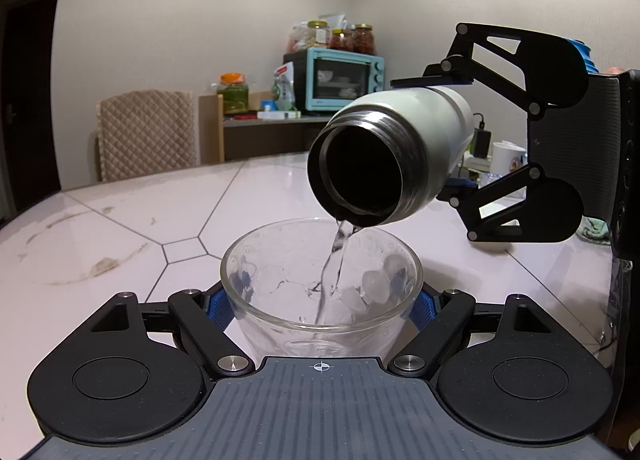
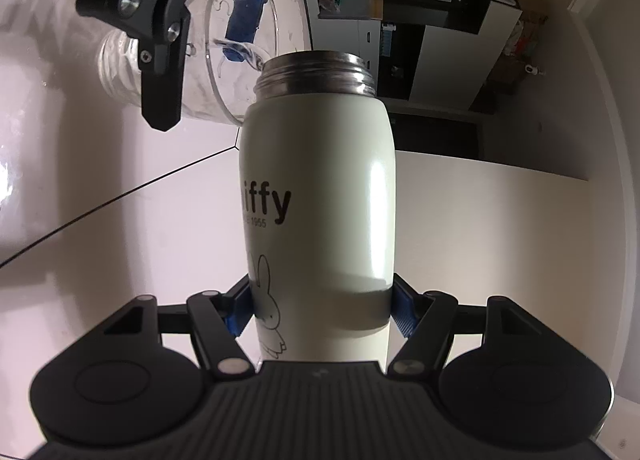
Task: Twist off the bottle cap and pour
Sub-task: 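Pour water from the bottle into the tumbler held by the left gripper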
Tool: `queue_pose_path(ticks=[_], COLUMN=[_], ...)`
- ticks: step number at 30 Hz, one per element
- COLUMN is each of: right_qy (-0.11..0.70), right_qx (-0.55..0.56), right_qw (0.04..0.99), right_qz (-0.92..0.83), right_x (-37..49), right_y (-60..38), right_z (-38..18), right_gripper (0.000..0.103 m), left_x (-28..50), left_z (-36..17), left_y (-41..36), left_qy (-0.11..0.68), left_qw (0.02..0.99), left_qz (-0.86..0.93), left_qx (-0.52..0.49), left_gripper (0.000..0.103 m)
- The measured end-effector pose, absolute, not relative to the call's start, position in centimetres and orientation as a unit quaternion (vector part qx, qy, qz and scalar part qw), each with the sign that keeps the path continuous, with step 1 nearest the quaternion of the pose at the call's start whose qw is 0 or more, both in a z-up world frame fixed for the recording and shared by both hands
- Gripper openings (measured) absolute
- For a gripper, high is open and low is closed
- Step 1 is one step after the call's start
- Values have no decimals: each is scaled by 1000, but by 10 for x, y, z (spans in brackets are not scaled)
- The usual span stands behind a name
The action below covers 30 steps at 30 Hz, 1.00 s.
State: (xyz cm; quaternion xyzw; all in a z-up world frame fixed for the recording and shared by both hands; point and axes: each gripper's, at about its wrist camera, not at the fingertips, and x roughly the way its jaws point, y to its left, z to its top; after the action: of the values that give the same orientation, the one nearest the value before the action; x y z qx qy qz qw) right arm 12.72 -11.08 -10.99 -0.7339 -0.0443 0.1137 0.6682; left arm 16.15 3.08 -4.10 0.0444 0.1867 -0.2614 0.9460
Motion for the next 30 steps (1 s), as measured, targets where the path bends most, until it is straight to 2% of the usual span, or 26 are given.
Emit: queue_pose_path(ticks=[30], right_qy=[-44], right_qx=[-746], right_qw=[656], right_qz=[110], right_x=[134], right_y=[-102], right_z=[-110], right_gripper=[70], left_x=[159], left_z=[-41], left_y=[32], left_qy=[187], left_qw=[946], left_qz=[-260], left_qx=[44], left_gripper=[86])
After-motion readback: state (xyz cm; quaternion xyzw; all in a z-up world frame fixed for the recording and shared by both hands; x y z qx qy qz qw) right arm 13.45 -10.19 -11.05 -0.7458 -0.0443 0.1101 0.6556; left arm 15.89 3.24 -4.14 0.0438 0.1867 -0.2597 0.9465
